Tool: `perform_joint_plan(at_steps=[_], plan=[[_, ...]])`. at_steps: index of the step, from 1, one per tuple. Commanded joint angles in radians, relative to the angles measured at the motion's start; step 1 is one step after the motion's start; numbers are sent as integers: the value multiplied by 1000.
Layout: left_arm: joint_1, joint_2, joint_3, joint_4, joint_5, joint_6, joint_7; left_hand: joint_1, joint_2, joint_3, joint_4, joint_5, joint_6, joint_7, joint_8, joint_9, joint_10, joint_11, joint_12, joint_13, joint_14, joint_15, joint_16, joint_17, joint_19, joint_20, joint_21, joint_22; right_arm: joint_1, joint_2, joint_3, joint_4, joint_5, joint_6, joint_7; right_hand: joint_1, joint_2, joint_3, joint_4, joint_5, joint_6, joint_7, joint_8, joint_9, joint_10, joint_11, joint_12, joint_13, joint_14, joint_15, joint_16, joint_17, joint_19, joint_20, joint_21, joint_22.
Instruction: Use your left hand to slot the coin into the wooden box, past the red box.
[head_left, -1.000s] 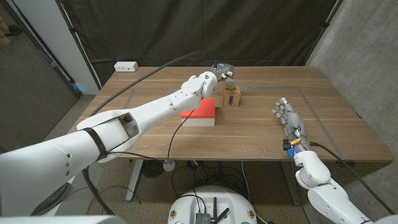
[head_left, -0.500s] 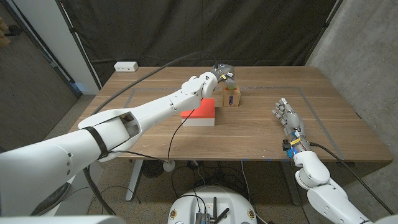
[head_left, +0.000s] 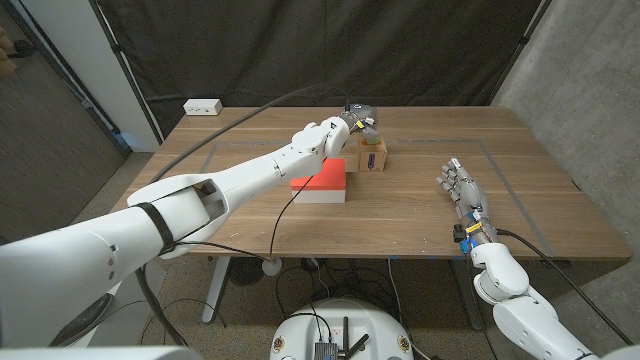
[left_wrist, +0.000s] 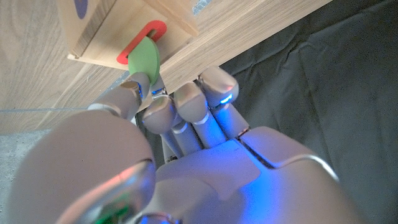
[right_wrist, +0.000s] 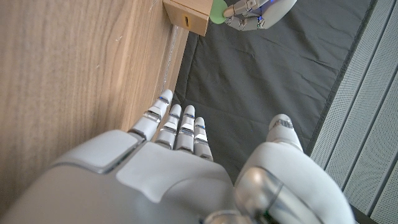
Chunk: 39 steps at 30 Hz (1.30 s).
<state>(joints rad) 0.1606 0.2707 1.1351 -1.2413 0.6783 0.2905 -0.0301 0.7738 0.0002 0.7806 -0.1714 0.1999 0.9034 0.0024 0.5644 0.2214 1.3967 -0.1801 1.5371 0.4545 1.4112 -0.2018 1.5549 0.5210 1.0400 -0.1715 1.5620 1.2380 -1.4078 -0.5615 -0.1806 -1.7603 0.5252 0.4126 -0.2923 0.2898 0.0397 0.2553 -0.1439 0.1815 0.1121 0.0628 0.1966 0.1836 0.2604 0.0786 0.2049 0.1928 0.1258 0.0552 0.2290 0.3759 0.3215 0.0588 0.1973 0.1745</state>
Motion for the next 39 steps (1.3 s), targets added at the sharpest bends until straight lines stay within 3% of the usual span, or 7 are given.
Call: perform_joint_plan(at_steps=[1,20,39], plan=[[-3,-6,8,18,-4,-7,-5,-6,-1,-3,0,-3,12,-1,3,4,1,3,0,5,1,-3,6,3,-6,-38,0,3,4,-2,-2,4,1,-6,-2,4,6,3,-2,6,2,1,-1,3,8,-3,-4,4,8,1,5,2,5,4,5,4],[-7,-23,17,65,-23,-15,-4,-32,-22,-10,2,-3,9,-4,-4,0,3,-3,-8,-1,-6,-3,-1,-30,-1,-38,-10,0,11,0,-8,12,8,-9,-2,5,7,4,-3,7,4,0,0,3,9,-2,-4,4,8,4,5,2,5,7,5,4],[-7,-13,13,51,-34,-2,-7,-132,-70,-30,14,-8,-6,0,-30,-12,9,-19,-11,-16,-5,-5,4,-39,18,-38,-23,-5,18,-1,-14,15,7,-7,1,6,7,5,-3,7,5,1,0,3,8,-3,-4,4,9,2,5,2,6,8,5,4]])
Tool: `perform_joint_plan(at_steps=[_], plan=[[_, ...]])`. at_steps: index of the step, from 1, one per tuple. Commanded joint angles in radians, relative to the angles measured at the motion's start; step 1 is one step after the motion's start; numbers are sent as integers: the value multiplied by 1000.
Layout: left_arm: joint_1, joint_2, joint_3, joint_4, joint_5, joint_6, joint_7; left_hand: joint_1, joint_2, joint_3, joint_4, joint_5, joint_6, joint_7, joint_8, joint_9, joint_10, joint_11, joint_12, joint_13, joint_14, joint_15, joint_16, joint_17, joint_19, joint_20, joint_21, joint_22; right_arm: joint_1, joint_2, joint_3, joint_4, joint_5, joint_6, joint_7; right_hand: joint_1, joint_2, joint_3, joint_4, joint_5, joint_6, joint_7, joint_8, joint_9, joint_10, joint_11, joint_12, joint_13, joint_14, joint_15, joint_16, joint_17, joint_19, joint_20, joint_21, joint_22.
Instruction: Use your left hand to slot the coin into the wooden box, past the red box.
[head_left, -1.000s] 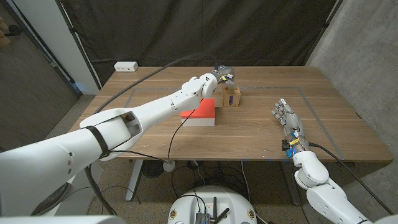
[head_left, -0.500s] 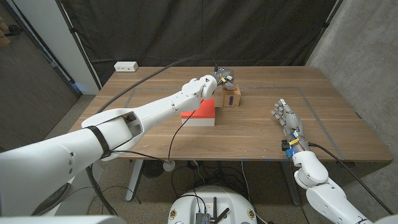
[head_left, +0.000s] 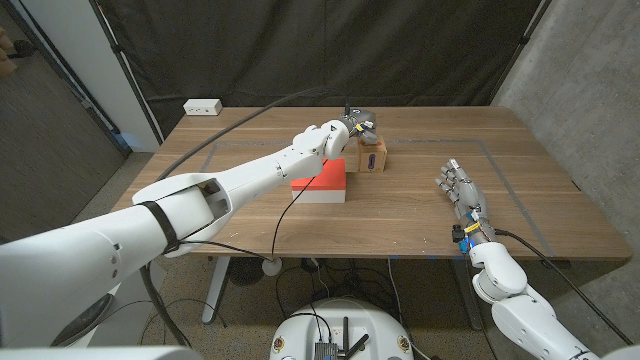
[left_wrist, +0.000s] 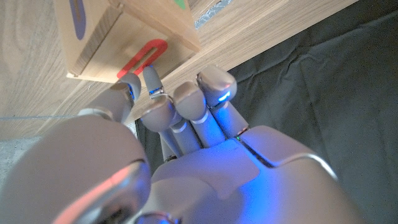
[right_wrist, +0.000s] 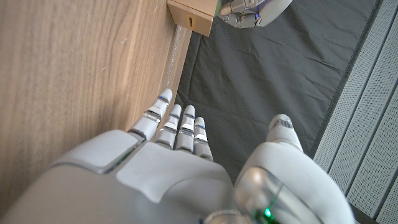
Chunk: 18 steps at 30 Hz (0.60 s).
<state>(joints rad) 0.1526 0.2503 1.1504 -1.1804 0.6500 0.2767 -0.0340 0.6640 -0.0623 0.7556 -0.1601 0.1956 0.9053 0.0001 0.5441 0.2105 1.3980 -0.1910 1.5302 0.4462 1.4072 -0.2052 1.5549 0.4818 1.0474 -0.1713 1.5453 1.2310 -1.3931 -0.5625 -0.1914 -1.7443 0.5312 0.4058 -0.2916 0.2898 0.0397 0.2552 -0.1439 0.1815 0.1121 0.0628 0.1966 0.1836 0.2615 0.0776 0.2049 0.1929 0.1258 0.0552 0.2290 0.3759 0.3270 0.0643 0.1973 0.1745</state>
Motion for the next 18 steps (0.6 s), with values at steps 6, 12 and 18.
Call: perform_joint_plan(at_steps=[6,12,18], plan=[[8,15,-10,-27,-8,16,6,-46,-22,-1,-1,-4,-14,7,-23,-4,5,-10,-1,-4,-10,-2,-6,-13,14,-39,-16,-2,4,1,-4,-1,-2,2,-1,6,7,5,-3,7,4,1,0,3,8,-1,-4,4,9,1,5,2,1,2,5,4],[19,35,-32,-69,-17,24,14,-55,-13,18,-2,-2,-8,4,-30,-4,4,-11,-4,-11,-9,-2,-4,-15,14,-38,-16,4,3,0,-5,-3,-6,4,-2,6,7,5,-3,7,5,0,0,3,8,-2,-4,4,10,2,6,2,1,3,5,4],[33,62,-56,-121,-15,37,26,-60,-13,28,-6,-2,-6,4,-36,-3,3,-11,-3,-10,-18,-1,-17,-41,9,-39,-26,-4,3,-2,-5,-13,-11,0,-5,7,7,5,-3,7,4,0,0,3,10,-2,-3,4,10,3,6,2,1,3,5,4]])
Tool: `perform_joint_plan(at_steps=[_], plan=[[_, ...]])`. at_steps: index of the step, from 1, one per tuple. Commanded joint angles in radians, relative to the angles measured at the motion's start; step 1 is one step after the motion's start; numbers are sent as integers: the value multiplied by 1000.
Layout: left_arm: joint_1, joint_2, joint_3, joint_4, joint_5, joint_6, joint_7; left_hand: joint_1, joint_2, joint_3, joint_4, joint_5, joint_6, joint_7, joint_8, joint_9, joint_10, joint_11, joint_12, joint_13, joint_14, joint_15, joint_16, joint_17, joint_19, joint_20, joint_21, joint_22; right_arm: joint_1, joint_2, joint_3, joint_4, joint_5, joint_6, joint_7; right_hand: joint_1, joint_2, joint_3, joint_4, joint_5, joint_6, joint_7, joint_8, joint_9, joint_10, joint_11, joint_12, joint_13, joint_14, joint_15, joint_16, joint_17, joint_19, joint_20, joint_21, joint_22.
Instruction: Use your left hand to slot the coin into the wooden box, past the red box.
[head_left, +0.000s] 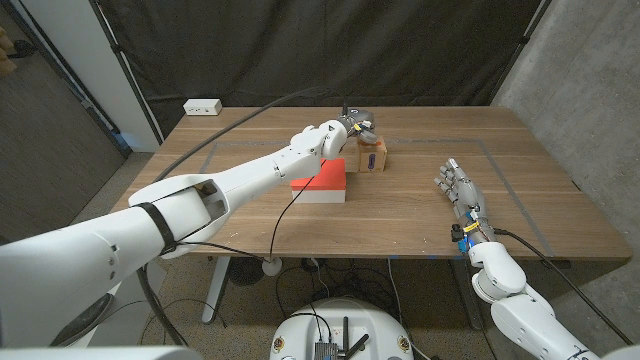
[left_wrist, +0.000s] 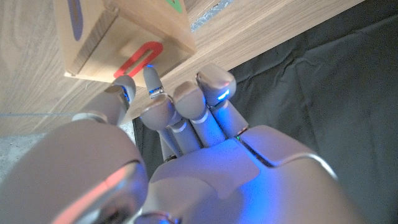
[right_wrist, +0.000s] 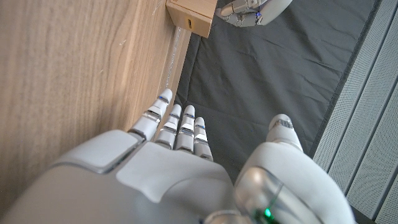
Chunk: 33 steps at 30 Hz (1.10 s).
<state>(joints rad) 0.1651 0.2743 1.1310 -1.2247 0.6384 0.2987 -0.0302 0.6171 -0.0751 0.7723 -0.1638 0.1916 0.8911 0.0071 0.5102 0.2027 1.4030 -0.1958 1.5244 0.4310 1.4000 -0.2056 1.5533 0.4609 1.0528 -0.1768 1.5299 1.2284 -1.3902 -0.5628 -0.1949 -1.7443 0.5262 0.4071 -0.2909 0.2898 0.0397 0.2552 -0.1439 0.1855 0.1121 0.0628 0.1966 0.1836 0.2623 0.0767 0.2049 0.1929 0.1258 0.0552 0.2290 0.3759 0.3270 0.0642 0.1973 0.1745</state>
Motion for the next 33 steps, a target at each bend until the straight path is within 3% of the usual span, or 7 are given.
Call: perform_joint_plan(at_steps=[1,6,8,15,19,28,33], plan=[[24,43,-41,-87,-3,17,24,-12,-1,12,-4,2,10,-7,-3,5,-4,-6,2,8,0,-1,-6,-16,4,-34,-13,-2,1,-4,-2,-12,-12,1,-5,7,7,5,-3,3,5,0,0,3,9,-2,-3,4,11,3,6,2,1,3,5,4],[46,75,-67,-143,2,25,44,-6,-11,-8,-10,-3,11,-17,-12,7,-28,-12,-33,-24,-34,-2,-71,-133,-14,-33,-80,-78,5,-5,-3,-25,-14,-10,-11,7,7,5,-3,3,5,0,0,3,9,0,-3,5,11,4,6,2,1,3,5,4],[59,90,-80,-176,3,40,41,12,-25,-52,-12,-4,11,-23,-30,14,-63,-5,-141,-148,-53,-6,-133,-253,-41,-32,-147,-180,7,-5,-5,-29,-20,-10,-12,7,7,5,-3,3,7,-1,1,3,10,-1,-3,5,10,4,6,2,1,3,5,4],[132,155,-131,-325,17,140,26,57,58,-90,-3,6,-39,-29,-69,26,-169,21,-298,-242,-160,-11,-229,-286,-120,15,-254,-405,14,-4,-13,-42,-38,-20,-22,7,7,6,-4,3,7,1,1,3,11,0,-2,5,10,4,6,2,2,3,5,4],[159,203,-158,-402,9,172,-27,-4,117,-107,23,10,-81,-29,-88,29,-306,25,-478,-254,-258,-8,-369,-298,-217,48,-318,-537,17,-3,-19,-55,-51,-30,-32,7,7,6,-4,3,7,1,1,3,10,0,-3,5,11,3,6,2,2,3,5,4],[268,324,-229,-576,39,213,-15,-155,126,-47,13,10,-125,-10,-98,26,-513,47,-773,-245,-505,40,-763,-293,-428,123,-418,-725,31,8,-48,-84,-102,-41,-56,7,7,6,-4,3,8,0,1,3,10,0,-3,5,11,4,6,2,2,3,5,4],[405,371,-355,-666,-59,209,69,-188,109,-7,-3,11,-180,1,-119,22,-643,75,-905,-240,-697,85,-943,-288,-573,165,-483,-816,45,39,-66,-67,-166,6,-85,8,5,6,-4,3,46,8,13,3,45,-3,9,5,38,-6,16,2,29,1,14,4]])
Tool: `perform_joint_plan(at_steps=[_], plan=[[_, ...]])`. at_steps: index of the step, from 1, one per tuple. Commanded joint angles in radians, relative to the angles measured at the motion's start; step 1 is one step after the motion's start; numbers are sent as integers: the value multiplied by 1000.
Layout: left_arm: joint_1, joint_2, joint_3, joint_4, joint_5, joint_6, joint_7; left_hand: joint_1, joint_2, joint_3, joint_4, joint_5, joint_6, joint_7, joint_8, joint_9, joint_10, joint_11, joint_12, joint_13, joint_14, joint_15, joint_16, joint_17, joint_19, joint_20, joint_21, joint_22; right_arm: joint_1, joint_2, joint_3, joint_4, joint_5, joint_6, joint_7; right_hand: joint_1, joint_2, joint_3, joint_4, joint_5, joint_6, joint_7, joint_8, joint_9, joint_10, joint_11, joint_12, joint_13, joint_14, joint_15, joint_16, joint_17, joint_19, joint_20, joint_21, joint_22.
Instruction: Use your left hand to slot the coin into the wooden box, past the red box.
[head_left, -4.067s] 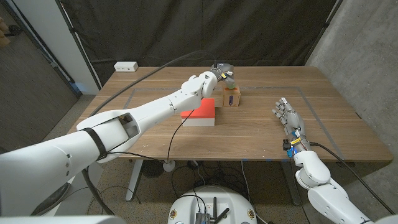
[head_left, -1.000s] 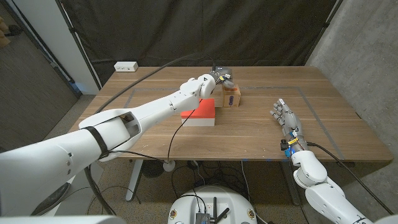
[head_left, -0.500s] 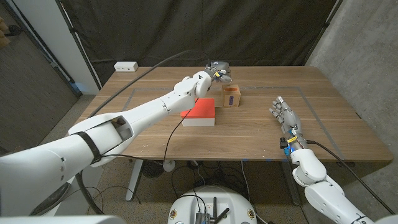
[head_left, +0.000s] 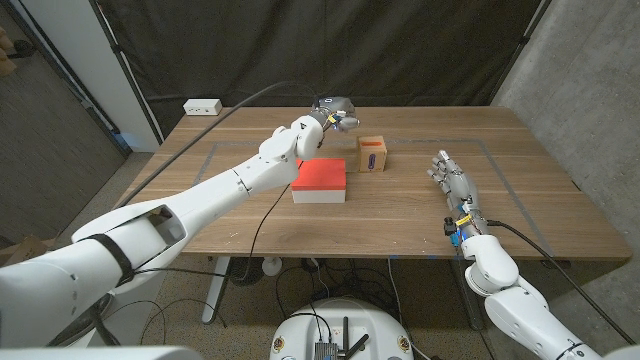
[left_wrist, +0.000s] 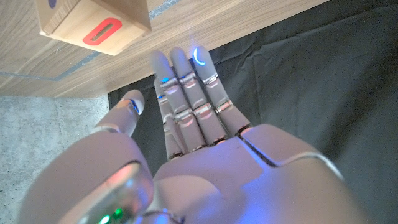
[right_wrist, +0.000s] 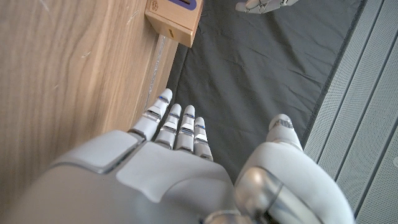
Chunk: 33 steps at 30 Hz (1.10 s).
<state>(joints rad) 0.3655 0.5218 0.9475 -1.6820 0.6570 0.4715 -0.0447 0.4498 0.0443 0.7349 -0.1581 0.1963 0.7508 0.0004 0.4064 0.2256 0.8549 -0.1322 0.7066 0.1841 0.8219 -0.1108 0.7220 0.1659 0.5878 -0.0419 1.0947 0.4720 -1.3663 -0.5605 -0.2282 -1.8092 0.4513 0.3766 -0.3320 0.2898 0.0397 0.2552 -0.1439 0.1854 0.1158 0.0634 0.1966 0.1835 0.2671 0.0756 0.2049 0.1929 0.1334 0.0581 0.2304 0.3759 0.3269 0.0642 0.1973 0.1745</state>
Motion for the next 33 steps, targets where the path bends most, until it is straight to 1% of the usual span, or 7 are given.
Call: perform_joint_plan(at_steps=[1,3,8,17,18,25,33], plan=[[239,129,-202,-224,-109,29,108,-23,-16,38,-12,7,-60,15,-25,-3,-121,23,-111,8,-146,-2,-141,5,-141,42,-64,-80,23,43,-34,-1,-100,42,-50,8,5,6,-4,3,47,10,15,3,43,-3,10,5,33,-10,16,2,34,-1,15,4],[302,143,-259,-256,-165,14,154,-23,-25,50,-16,7,-83,18,-40,-8,-178,40,-160,9,-200,6,-196,5,-193,57,-96,-124,25,47,-37,4,-110,54,-49,8,5,6,-4,3,62,10,19,3,50,-6,11,5,42,-12,19,2,43,-4,18,3],[439,188,-381,-304,-310,-83,240,0,-46,45,-24,4,-130,26,-74,-17,-264,86,-235,9,-297,19,-274,7,-282,44,-158,-205,28,44,-45,-11,-132,29,-57,7,5,5,-3,3,70,14,20,3,55,-7,12,5,46,-18,20,2,49,-8,19,3],[608,287,-528,-314,-529,-288,262,-50,-87,-71,-2,-12,-298,69,-188,-31,-465,161,-389,5,-481,74,-399,11,-459,5,-309,-305,34,45,-73,-35,-138,1,-45,3,4,3,-1,1,70,20,17,2,48,-8,7,4,44,-21,19,2,60,-16,21,3],[624,291,-543,-306,-559,-320,261,-63,-94,-86,1,-14,-318,77,-199,-32,-491,153,-406,5,-489,71,-408,12,-472,6,-324,-306,35,45,-76,-36,-135,3,-40,1,3,2,0,0,68,21,15,2,39,-7,3,4,39,-21,17,2,61,-17,20,3],[745,268,-629,-216,-753,-576,286,-175,-141,-166,22,-24,-440,93,-231,-40,-591,188,-480,5,-587,97,-485,12,-543,-20,-417,-306,35,34,-84,-46,-98,0,-5,-12,-1,-4,5,-4,46,12,1,2,-11,-11,-16,3,4,-25,2,3,41,-27,8,3],[840,216,-671,-113,-892,-766,289,-221,-151,-189,28,-27,-518,103,-239,-44,-638,189,-506,4,-632,109,-516,13,-579,-41,-467,-306,30,-24,-88,-81,-132,-48,13,-39,-7,-17,13,-10,88,15,11,3,-70,-27,-24,-1,-60,-43,-21,1,-28,-44,-12,2]])
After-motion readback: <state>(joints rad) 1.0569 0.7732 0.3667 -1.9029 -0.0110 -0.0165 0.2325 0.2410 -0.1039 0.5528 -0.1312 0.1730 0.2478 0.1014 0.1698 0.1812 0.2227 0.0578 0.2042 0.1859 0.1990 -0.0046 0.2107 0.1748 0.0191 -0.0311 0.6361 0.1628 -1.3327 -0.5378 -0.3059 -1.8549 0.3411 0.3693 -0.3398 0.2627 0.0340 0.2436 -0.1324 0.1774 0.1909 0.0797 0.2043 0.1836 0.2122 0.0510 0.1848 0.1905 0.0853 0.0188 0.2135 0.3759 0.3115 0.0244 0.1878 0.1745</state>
